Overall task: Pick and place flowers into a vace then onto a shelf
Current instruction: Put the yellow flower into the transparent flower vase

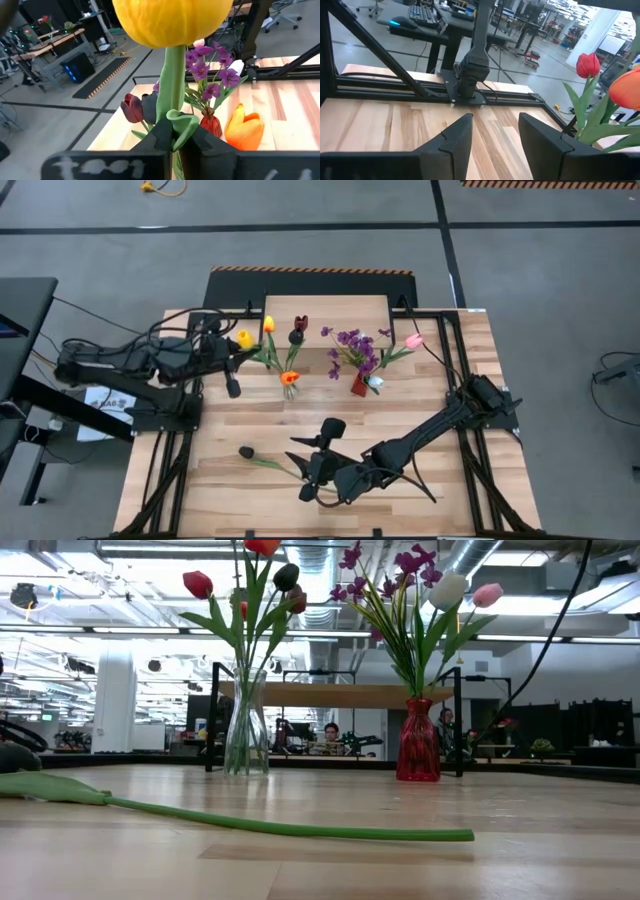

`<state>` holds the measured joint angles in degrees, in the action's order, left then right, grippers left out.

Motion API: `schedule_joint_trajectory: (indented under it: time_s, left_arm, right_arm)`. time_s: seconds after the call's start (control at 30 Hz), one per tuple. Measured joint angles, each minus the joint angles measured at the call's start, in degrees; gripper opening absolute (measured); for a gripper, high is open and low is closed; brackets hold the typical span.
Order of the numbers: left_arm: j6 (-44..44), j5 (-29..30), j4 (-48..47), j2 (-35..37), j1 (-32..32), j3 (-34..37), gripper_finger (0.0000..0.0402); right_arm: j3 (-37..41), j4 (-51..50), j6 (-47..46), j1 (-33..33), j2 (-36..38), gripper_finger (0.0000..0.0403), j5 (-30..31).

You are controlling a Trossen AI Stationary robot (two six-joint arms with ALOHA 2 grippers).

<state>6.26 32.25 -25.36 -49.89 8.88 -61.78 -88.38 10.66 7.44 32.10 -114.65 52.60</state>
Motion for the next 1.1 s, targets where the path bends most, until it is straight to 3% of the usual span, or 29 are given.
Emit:
schedule_joint_trajectory:
  time_s: [0.67,1.1]
  left_arm:
    - [-2.8,-12.8,3.3,-0.5,-7.2,6.4,0.0000]
    - [-4.7,-14.2,1.5,-0.4,-7.2,6.4,0.0016]
  right_arm:
    - [0.0,-0.1,0.0,0.0,0.0,0.0153,0.0]
    - [0.0,-0.3,0.0,0.0,0.0,0.0161,0.0]
